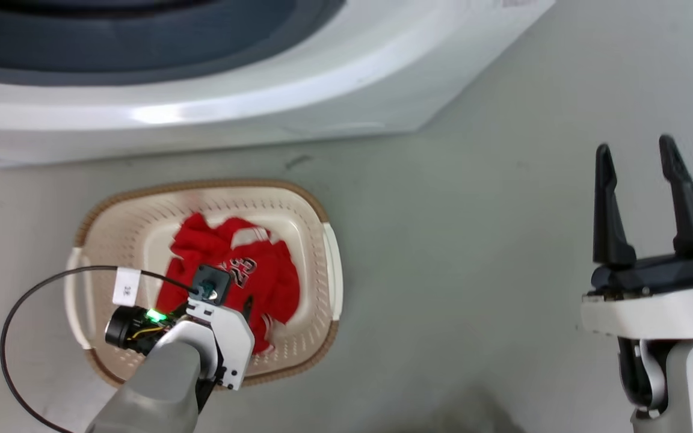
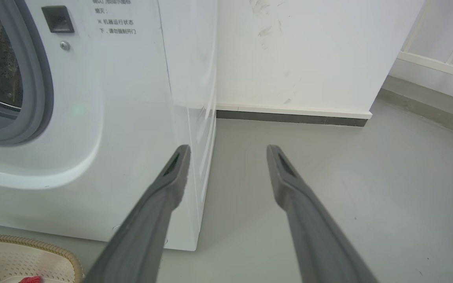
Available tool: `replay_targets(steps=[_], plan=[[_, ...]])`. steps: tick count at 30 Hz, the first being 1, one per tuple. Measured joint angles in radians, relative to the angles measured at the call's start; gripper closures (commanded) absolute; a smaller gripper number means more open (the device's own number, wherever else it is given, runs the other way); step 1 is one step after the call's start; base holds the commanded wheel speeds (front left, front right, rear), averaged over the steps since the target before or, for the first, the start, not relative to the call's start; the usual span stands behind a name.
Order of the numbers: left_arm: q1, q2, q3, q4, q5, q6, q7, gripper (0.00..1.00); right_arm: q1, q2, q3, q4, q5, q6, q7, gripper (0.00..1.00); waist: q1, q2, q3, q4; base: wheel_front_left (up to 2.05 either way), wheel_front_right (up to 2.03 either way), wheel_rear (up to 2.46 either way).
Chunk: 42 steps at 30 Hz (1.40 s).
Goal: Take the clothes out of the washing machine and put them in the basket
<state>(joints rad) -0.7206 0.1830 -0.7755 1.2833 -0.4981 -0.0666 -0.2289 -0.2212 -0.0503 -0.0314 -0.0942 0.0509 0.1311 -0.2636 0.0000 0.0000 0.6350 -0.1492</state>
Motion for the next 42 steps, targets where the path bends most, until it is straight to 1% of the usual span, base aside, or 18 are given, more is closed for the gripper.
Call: replay_targets(steps=[2,6,11,15,18,22,27,34,37,42], plan=[[0.011,-0.004,0.001,-0.006,0.001,0.007,-0.016,0.00,0.019,0.000,-0.002,0.007,-0.008,0.000,0.000,0.00,0.0000,0.0000,-0.039,0.012,0.00,0.00,0.00],[0.050,-0.005,0.026,-0.056,-0.012,0.038,-0.031,0.00,0.053,0.000,-0.003,0.019,-0.018,0.000,0.000,0.00,-0.0001,0.0000,-0.116,0.038,0.00,0.00,0.00],[0.130,0.025,0.101,-0.263,0.006,0.113,-0.034,0.00,0.099,0.000,-0.005,0.032,-0.025,0.000,0.000,0.00,-0.0001,0.0000,-0.205,0.069,0.00,0.00,0.00],[0.226,0.049,0.196,-0.440,0.042,0.176,-0.034,0.00,0.133,0.000,-0.007,0.039,-0.030,0.000,0.000,0.00,-0.0002,0.0000,-0.270,0.092,0.00,0.00,0.00],[0.298,0.053,0.270,-0.565,0.083,0.212,-0.034,0.00,0.158,0.000,-0.007,0.045,-0.034,0.000,0.000,0.00,-0.0002,0.0000,-0.315,0.109,0.00,0.00,0.00],[0.390,0.045,0.366,-0.727,0.151,0.246,-0.034,0.00,0.186,0.000,-0.005,0.052,-0.035,0.000,0.000,0.00,-0.0002,0.0000,-0.368,0.129,0.00,0.00,0.00],[0.500,0.022,0.472,-0.890,0.233,0.270,-0.034,0.00,0.215,0.000,-0.006,0.061,-0.038,0.000,0.000,0.00,-0.0002,0.0000,-0.429,0.149,0.00,0.00,0.00],[0.623,-0.030,0.590,-1.068,0.325,0.274,-0.034,0.00,0.259,0.000,-0.008,0.067,-0.042,0.000,0.000,0.00,-0.0002,0.0000,-0.502,0.164,0.00,0.00,0.00],[0.667,-0.046,0.622,-1.113,0.354,0.269,-0.034,0.00,0.277,0.000,-0.007,0.070,-0.042,0.000,0.000,0.00,-0.0002,0.0000,-0.530,0.166,0.00,0.00,0.00],[0.729,-0.067,0.657,-1.142,0.382,0.241,-0.034,0.00,0.312,0.000,-0.005,0.075,-0.042,0.000,0.000,0.00,-0.0001,0.0000,-0.572,0.166,0.00,0.00,0.00]])
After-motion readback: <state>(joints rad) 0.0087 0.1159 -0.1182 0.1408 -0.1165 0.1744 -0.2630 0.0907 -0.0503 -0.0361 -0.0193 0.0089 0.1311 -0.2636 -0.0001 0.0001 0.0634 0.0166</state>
